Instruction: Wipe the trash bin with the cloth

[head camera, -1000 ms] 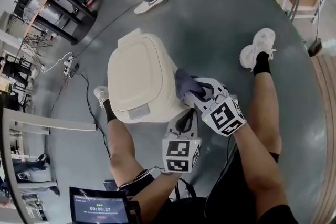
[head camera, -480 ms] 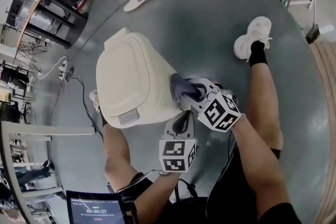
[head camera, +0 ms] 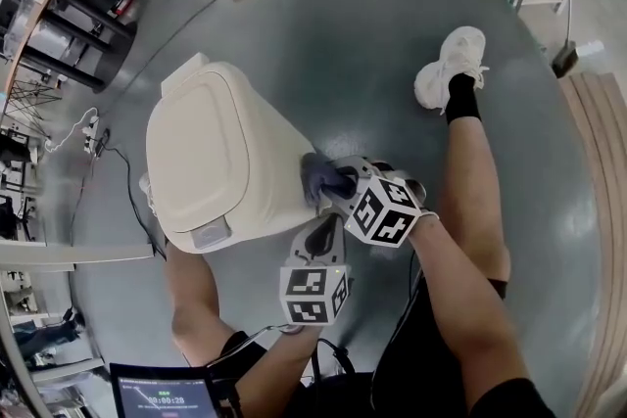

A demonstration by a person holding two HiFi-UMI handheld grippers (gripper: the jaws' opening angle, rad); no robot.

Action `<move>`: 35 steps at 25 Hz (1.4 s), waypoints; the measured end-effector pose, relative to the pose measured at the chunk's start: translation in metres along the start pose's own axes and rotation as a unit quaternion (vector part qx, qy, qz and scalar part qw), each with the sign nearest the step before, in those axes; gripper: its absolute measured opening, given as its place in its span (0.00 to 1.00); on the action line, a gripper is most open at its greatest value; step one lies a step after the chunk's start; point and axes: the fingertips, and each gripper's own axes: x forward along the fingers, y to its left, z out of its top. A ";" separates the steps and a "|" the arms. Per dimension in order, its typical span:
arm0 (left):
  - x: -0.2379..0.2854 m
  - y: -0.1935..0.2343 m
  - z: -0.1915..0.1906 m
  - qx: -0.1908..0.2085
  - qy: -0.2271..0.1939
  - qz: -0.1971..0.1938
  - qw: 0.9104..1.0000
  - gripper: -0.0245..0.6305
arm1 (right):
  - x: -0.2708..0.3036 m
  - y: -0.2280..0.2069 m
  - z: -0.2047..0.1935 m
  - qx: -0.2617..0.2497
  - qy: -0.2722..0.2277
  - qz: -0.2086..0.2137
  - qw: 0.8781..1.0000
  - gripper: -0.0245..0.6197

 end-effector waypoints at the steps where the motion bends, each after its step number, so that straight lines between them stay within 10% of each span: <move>1: 0.002 -0.001 -0.002 -0.001 0.002 -0.002 1.000 0.03 | 0.002 0.001 -0.002 0.001 0.004 0.002 1.000 0.18; 23: 0.025 0.009 -0.073 -0.005 0.091 0.000 0.996 0.03 | 0.049 0.020 -0.083 0.009 0.121 0.026 0.992 0.18; 35: 0.007 -0.008 -0.006 -0.017 -0.004 -0.042 0.999 0.03 | 0.000 -0.027 -0.032 -0.048 0.061 -0.086 0.993 0.18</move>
